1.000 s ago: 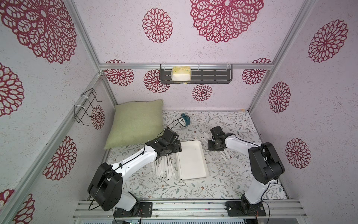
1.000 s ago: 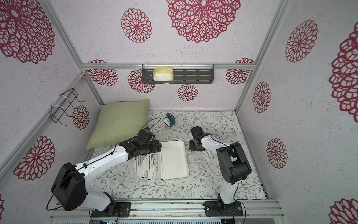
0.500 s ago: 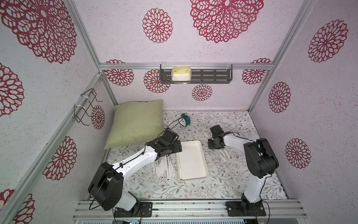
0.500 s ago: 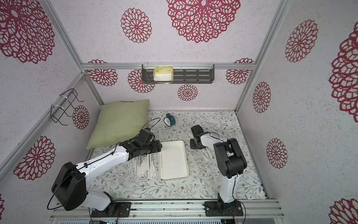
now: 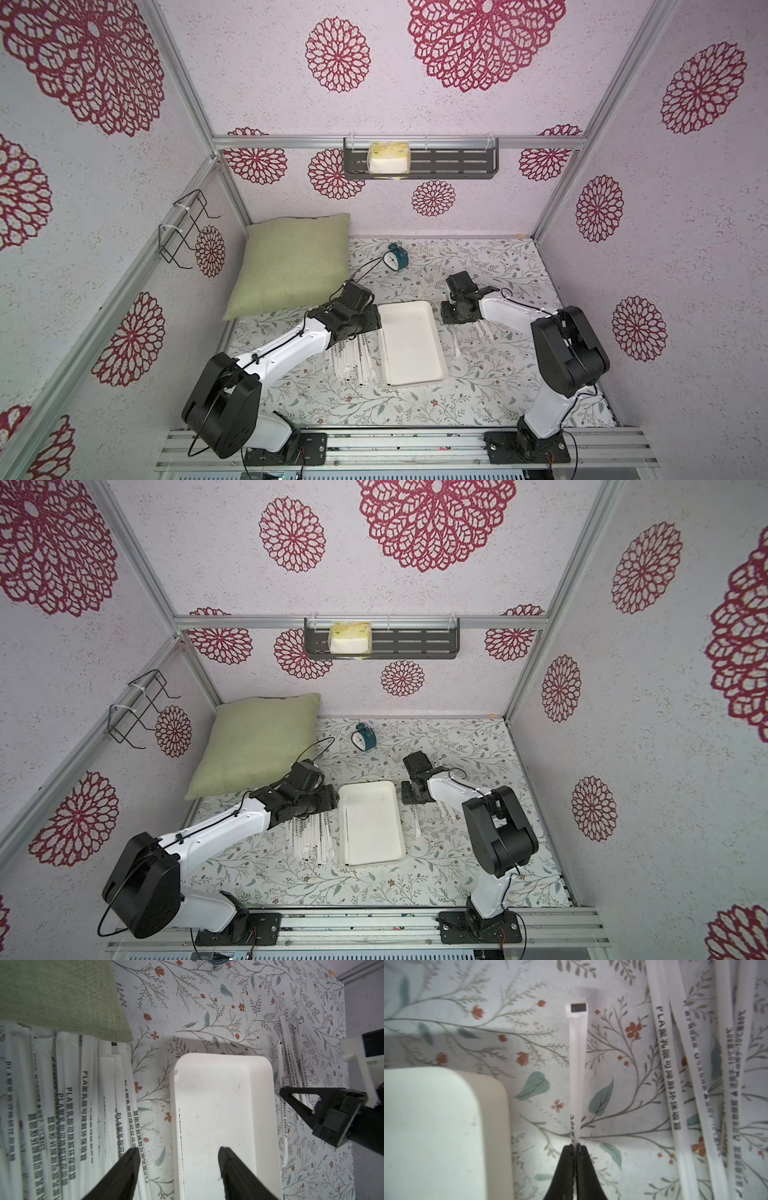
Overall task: Put the straws into the storage box
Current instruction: Pick up the straw from the center of the board, then place the straw in the storage box.
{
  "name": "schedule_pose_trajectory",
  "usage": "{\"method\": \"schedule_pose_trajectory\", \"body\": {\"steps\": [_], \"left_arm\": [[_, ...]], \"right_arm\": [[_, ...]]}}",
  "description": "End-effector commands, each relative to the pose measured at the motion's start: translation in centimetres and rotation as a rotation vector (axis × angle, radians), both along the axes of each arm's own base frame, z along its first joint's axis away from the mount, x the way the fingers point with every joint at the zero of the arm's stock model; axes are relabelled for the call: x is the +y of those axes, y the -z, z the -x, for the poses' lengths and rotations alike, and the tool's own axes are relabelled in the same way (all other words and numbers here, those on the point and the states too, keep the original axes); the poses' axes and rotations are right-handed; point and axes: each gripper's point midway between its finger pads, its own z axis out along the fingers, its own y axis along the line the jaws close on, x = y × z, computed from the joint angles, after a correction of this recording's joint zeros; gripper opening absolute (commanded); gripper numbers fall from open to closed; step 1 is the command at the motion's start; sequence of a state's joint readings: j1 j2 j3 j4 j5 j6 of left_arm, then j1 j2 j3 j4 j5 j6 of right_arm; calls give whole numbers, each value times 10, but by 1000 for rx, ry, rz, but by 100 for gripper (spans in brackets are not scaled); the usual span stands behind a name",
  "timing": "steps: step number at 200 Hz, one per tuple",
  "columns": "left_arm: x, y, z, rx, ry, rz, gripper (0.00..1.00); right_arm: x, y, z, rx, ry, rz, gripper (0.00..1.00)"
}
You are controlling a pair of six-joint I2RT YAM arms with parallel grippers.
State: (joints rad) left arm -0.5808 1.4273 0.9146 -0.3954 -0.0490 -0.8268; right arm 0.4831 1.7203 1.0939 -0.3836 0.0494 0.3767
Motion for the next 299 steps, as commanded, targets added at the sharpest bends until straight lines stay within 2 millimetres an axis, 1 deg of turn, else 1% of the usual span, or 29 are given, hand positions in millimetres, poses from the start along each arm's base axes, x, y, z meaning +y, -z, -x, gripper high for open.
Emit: {"method": "schedule_pose_trajectory", "body": {"steps": [1, 9, 21, 24, 25, 26, 32, 33, 37, 42, 57, 68, 82, 94, 109, 132, 181, 239, 299], "left_arm": [[8, -7, -1, -22, -43, 46, 66], [8, -6, 1, -20, -47, 54, 66], [10, -3, 3, -15, -58, 51, 65], [10, -3, 3, -14, -57, 47, 65], [10, -2, 4, -13, -57, 45, 64], [10, -2, 4, -12, -57, 44, 64], [10, 0, 5, -11, -55, 42, 63], [10, 0, 5, -11, -56, 43, 63], [11, 1, 6, -8, -57, 44, 63], [11, 2, 6, -7, -61, 45, 62], [12, 2, 9, -10, -69, 65, 62], [14, 0, 10, -21, -79, 76, 61], [15, -2, 12, -30, -79, 79, 61], [16, -1, 13, -29, -75, 73, 60], [17, 0, 14, -28, -71, 70, 60], [17, 2, 15, -25, -74, 76, 60], [17, 4, 17, -20, -71, 80, 60], [17, 5, 17, -15, -68, 72, 60], [18, 4, 18, -16, -72, 61, 61]], "right_arm": [[43, -58, 16, -58, -10, -119, 8], [62, -69, 25, -65, -17, -154, 8], [90, -79, 40, -77, -1, -223, 7], [97, -80, 44, -79, 2, -245, 7], [103, -81, 47, -79, 0, -261, 7], [103, -81, 47, -79, 0, -261, 7], [118, -83, 54, -79, 3, -311, 7], [123, -83, 57, -78, 2, -327, 7], [129, -84, 60, -79, 1, -348, 7], [140, -82, 65, -79, 9, -377, 7], [154, -71, 74, -60, 41, -425, 7], [165, -57, 81, -27, 42, -458, 7], [174, -38, 89, 28, 15, -457, 7], [178, -22, 96, 69, -9, -439, 7], [181, -7, 102, 102, -32, -425, 7], [181, 7, 105, 126, -54, -401, 7], [183, 18, 100, 128, -72, -381, 7], [185, 23, 96, 127, -49, -392, 7], [183, 23, 92, 125, -17, -401, 15]]}}
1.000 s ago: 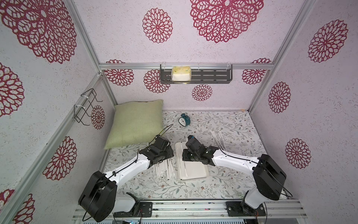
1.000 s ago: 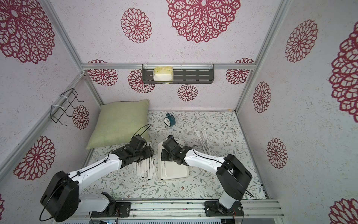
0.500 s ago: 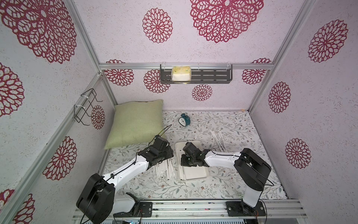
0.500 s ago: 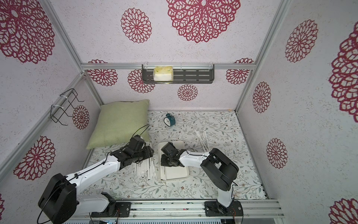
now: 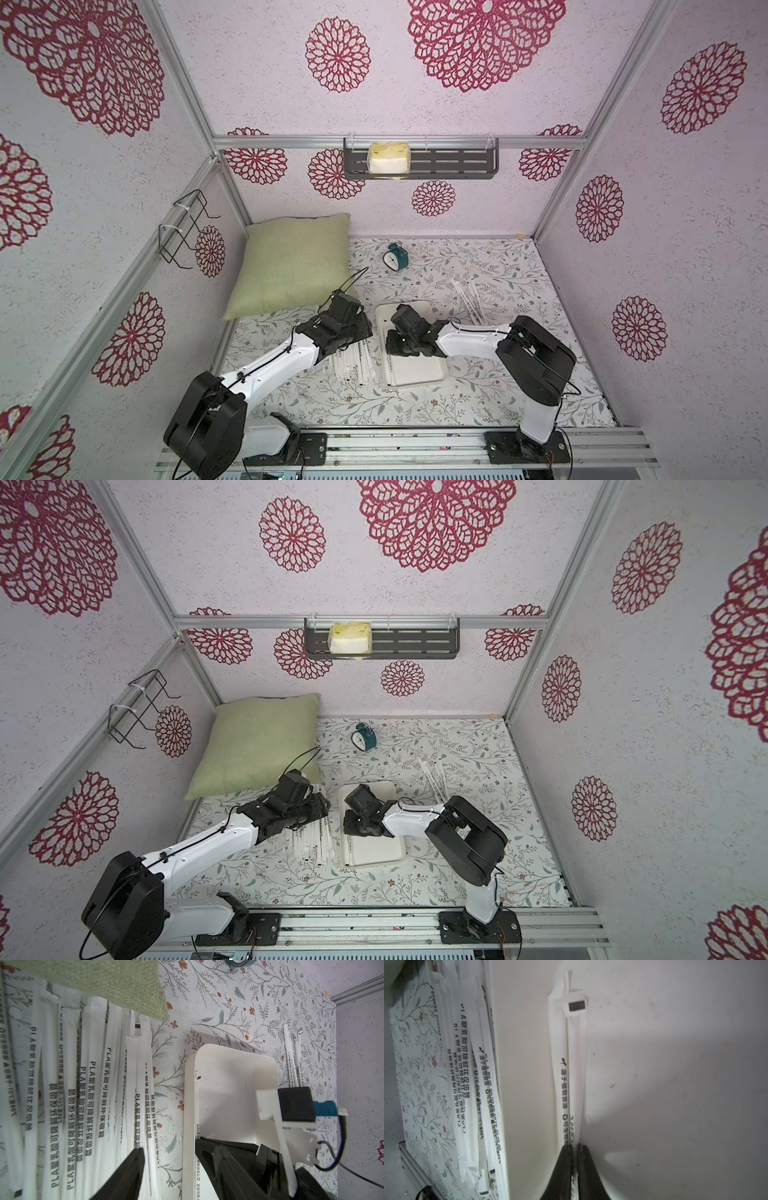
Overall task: Put the straws into the storage box
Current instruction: Place the straw in the storage box, then pick up the straw from the center of the board.
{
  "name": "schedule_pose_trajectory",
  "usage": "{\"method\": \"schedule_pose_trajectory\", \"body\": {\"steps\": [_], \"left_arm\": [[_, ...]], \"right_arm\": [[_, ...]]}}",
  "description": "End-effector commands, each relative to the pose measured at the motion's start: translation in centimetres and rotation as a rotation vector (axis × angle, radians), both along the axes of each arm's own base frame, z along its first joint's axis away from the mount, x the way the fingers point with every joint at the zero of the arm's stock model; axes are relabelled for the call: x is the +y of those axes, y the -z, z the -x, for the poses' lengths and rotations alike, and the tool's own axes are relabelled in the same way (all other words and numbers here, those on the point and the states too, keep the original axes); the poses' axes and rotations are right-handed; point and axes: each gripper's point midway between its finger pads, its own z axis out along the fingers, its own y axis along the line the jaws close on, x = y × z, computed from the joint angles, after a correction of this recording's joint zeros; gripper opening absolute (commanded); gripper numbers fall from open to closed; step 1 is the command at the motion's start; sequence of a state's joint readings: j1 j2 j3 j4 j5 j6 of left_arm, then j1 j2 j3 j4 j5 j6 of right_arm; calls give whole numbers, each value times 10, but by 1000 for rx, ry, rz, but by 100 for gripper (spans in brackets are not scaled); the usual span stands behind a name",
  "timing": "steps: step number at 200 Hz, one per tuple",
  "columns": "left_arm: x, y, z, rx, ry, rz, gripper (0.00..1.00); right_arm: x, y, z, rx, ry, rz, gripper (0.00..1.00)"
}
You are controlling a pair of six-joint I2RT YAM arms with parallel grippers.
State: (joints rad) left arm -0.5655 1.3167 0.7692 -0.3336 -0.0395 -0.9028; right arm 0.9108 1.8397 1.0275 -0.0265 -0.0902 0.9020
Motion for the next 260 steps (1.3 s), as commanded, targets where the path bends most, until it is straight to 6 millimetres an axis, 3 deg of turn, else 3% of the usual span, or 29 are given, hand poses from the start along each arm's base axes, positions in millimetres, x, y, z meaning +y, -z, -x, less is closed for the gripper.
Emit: {"method": "schedule_pose_trajectory", "body": {"steps": [1, 34, 78, 98, 119, 153, 168, 204, 260], "left_arm": [[1, -6, -2, -19, -5, -3, 61], [4, -8, -2, -23, -12, -15, 61], [15, -34, -7, -79, -20, -67, 62], [18, -45, -10, -90, -9, -100, 64], [3, -47, -9, -68, 55, -127, 70], [-34, -47, -8, -69, 156, -315, 81], [-53, -42, -11, -56, 200, -317, 81], [-88, -35, -11, -43, 292, -202, 82], [-95, -25, -9, -21, 294, -145, 82]], "right_arm": [[0, -3, -6, 2, 23, -4, 15], [-4, -11, -6, -8, 24, 13, 18], [-18, -53, -11, -58, 20, -2, 26], [-49, -70, -21, -93, 37, 24, 28], [-106, -83, -45, -157, 78, 64, 28], [-216, -71, -92, -171, 179, 338, 32], [-246, -68, -107, -179, 255, 362, 33], [-265, -36, -124, -146, 271, 423, 32], [-273, -12, -142, -141, 263, 515, 31]]}}
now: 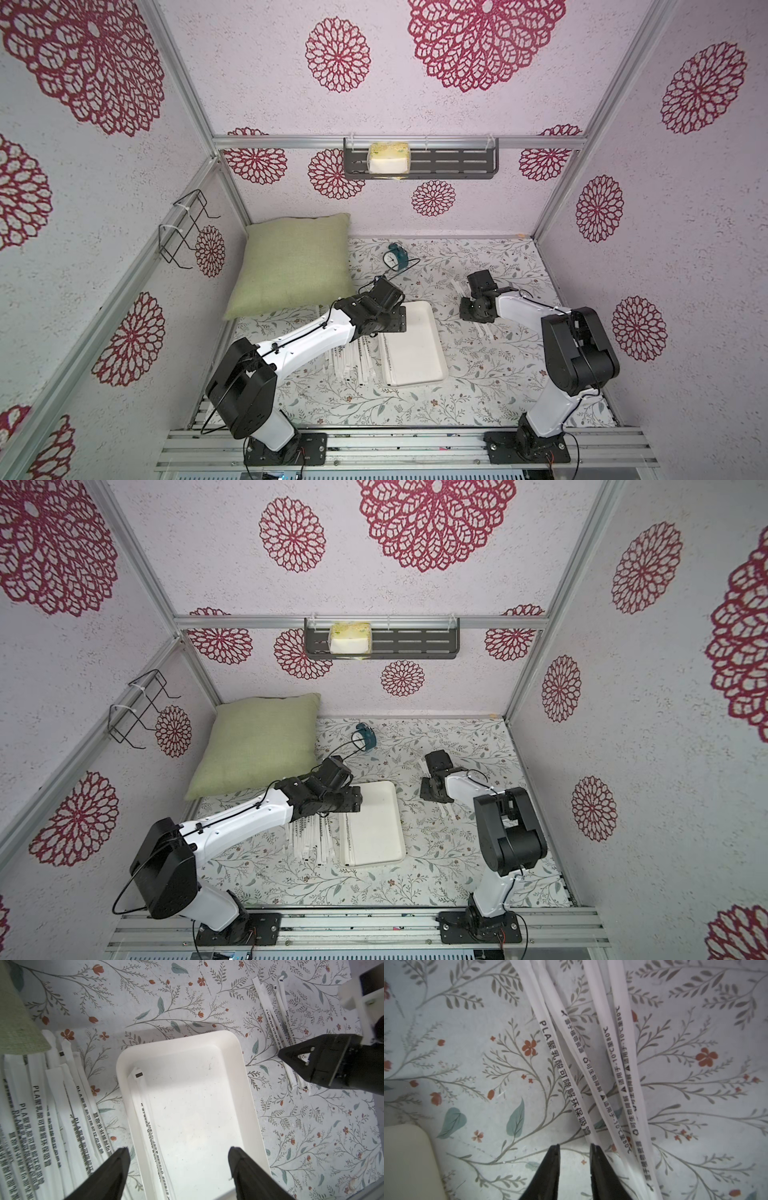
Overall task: Put the straws into the storage box
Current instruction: Pick up the straw from the center of the board.
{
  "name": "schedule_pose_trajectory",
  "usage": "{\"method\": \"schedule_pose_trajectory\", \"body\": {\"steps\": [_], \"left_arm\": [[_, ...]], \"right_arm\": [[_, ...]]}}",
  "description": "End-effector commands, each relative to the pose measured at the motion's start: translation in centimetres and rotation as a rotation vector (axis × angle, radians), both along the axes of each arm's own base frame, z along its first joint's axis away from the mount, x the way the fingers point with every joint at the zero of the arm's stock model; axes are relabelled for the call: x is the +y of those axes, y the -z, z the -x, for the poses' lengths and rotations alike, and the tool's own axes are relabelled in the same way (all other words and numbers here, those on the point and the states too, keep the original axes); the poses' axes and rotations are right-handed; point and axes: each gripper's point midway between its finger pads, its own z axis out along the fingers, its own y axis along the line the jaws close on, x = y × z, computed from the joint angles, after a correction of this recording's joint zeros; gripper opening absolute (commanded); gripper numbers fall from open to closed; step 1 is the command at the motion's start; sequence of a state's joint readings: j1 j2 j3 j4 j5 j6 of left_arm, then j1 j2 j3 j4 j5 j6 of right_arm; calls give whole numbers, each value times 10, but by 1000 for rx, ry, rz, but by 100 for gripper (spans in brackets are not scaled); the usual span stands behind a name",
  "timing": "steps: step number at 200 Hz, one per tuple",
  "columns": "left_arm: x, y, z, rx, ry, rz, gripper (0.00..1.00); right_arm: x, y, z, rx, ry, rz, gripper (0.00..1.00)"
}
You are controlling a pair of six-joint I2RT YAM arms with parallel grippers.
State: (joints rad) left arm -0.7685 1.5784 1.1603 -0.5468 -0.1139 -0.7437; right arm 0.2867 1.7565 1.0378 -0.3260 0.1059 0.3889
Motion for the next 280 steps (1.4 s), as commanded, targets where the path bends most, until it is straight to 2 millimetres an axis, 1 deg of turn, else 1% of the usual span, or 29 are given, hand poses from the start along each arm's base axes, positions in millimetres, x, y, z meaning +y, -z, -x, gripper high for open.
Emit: {"method": "schedule_pose_trajectory", "body": {"steps": [1, 33, 47, 63, 85, 98, 132, 171, 190, 208, 218, 237, 261, 280], "left_arm": [[-6, 3, -1, 5, 9, 37, 82], [-7, -7, -5, -21, -22, 105, 81], [-4, -8, -6, -25, -35, 120, 81], [0, -6, -6, -20, -43, 118, 81], [4, -3, -5, -13, -48, 116, 80], [5, -1, -5, -10, -52, 121, 80], [3, 5, -5, 4, -47, 126, 80], [6, 12, -4, 16, -52, 122, 80], [8, 13, -4, 18, -57, 123, 80], [9, 14, -3, 19, -60, 126, 80], [10, 15, -3, 18, -63, 127, 80], [12, 17, -3, 21, -70, 131, 80], [16, 20, -4, 26, -80, 137, 80], [23, 20, -7, 27, -99, 140, 80]], "right_arm": [[-5, -11, -23, -64, -11, 62, 31], [-5, 1, -26, -40, -19, 80, 29], [-4, 0, -27, -42, -22, 80, 27], [-1, -8, -29, -58, -26, 61, 27], [1, -28, -35, -97, -26, 50, 27], [0, -32, -39, -106, -26, 58, 27], [-3, -19, -46, -84, -25, 93, 27], [-4, -5, -53, -66, -24, 118, 27], [-4, 1, -54, -58, -25, 122, 25], [-2, 8, -50, -42, -30, 125, 23], [2, 9, -46, -36, -42, 119, 21], [20, 4, -36, -37, -76, 95, 18], [45, 3, -18, -26, -112, 49, 14], [60, -1, -3, -25, -124, 35, 12]]}}
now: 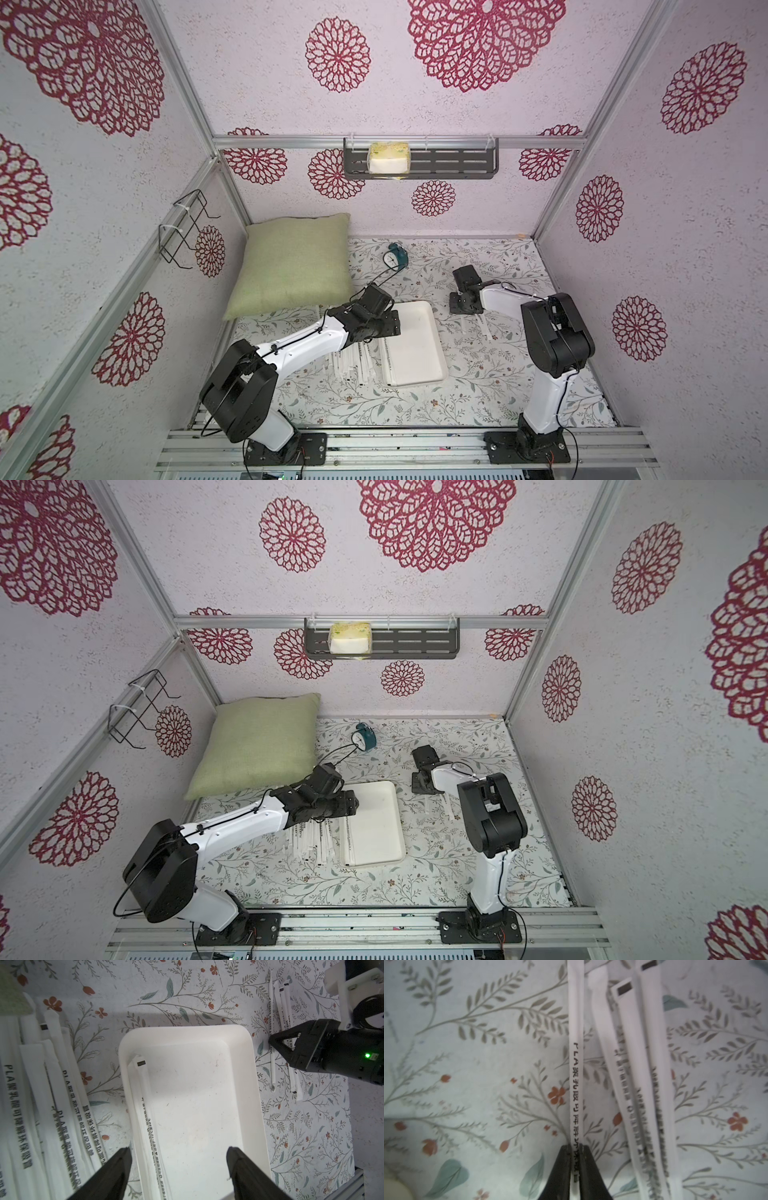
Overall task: Put the straws into the storage box
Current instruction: Pick up the straw from the center of the board, then place the straw in the storage box.
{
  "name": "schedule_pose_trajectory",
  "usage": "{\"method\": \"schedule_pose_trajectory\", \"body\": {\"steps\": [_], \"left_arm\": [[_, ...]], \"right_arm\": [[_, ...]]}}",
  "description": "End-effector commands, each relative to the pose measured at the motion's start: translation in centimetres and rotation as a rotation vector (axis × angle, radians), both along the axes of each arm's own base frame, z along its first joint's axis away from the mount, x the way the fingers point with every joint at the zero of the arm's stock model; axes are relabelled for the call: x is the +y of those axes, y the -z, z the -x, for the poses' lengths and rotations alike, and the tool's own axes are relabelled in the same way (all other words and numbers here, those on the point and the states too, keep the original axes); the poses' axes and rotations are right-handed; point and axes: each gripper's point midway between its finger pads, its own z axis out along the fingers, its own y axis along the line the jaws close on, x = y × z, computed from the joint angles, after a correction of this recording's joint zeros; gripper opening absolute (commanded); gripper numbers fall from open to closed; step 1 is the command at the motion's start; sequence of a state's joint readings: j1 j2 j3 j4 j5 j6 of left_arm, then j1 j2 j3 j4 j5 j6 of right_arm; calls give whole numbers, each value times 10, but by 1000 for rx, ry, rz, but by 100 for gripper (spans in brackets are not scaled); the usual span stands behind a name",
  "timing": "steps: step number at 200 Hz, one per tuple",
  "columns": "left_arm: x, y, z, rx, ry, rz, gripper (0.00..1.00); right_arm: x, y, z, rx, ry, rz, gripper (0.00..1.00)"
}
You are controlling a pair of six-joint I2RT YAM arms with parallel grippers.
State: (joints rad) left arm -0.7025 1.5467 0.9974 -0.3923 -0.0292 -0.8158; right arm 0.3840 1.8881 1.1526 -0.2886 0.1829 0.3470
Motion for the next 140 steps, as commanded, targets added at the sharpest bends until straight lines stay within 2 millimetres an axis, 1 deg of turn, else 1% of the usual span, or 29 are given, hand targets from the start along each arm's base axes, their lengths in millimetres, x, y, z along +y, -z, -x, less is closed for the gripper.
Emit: {"method": "schedule_pose_trajectory", "body": {"steps": [1, 22, 68, 88, 107, 124, 140], "left_arm": [[7, -9, -8, -25, -27, 37, 80], [21, -9, -11, -18, -66, 51, 79], [45, -9, -6, -24, -136, 67, 79], [52, -6, -3, -27, -168, 77, 78], [57, -5, 0, -27, -195, 88, 78], [64, -7, 3, -36, -221, 89, 77], [74, -10, 6, -54, -254, 79, 76]], "right_arm": [[23, -10, 25, 20, -20, -42, 12], [37, -23, 41, -3, -23, -56, 9], [72, -79, 78, -94, -13, -102, 6], [93, -94, 99, -100, -23, -134, 5], [126, -97, 125, -69, -61, -188, 5], [153, -92, 150, -35, -90, -224, 5], [173, -82, 166, -4, -110, -254, 5]]}}
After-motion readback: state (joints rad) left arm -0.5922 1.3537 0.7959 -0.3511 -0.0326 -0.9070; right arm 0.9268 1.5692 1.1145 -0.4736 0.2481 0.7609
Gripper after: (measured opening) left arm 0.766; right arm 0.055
